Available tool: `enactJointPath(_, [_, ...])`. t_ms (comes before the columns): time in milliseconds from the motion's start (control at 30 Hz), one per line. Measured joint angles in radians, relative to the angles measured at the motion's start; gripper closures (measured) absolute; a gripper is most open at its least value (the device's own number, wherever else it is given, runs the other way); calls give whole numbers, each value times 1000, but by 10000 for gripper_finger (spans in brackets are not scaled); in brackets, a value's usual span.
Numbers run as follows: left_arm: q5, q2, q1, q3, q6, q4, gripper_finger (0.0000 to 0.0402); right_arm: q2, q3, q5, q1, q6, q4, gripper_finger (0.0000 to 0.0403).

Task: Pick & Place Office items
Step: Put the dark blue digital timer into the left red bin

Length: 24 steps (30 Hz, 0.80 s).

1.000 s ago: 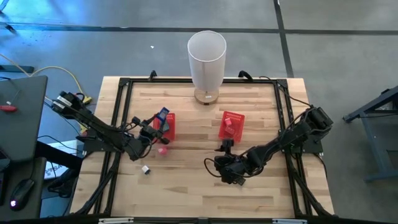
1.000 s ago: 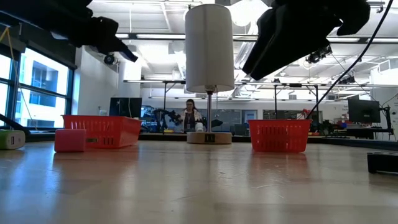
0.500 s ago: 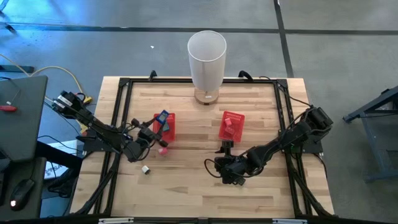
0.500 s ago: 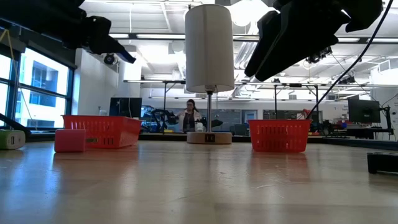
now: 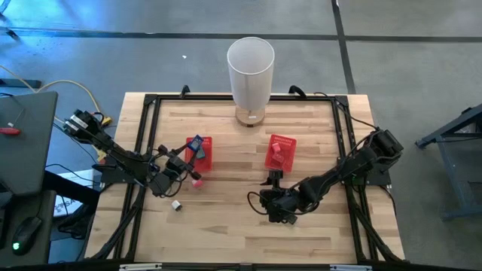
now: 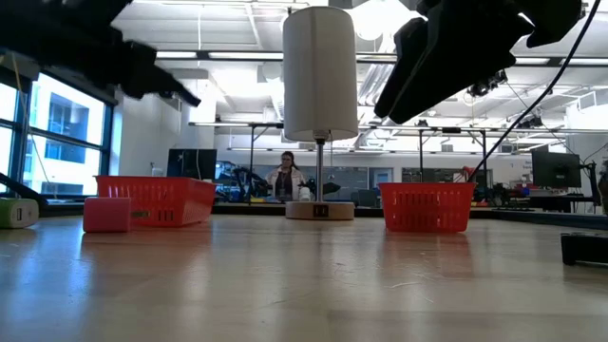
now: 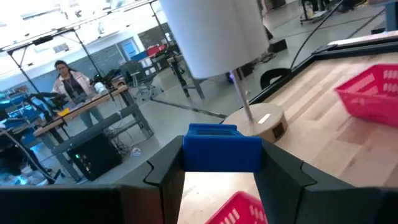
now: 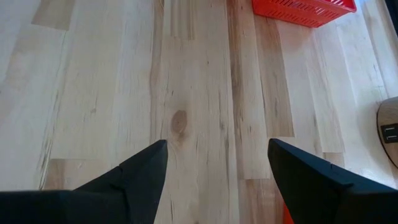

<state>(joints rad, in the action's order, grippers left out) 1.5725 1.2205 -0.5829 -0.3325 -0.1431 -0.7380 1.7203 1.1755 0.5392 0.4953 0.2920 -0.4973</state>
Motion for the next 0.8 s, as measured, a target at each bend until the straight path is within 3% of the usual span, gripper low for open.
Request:
enactJointPath(167, [3, 0, 10, 47, 140, 1, 248, 0, 0, -37, 0, 1, 0, 136])
enactJointPath(800, [-14, 0, -38, 100, 317, 6, 248, 0, 0, -45, 0, -6, 8, 136])
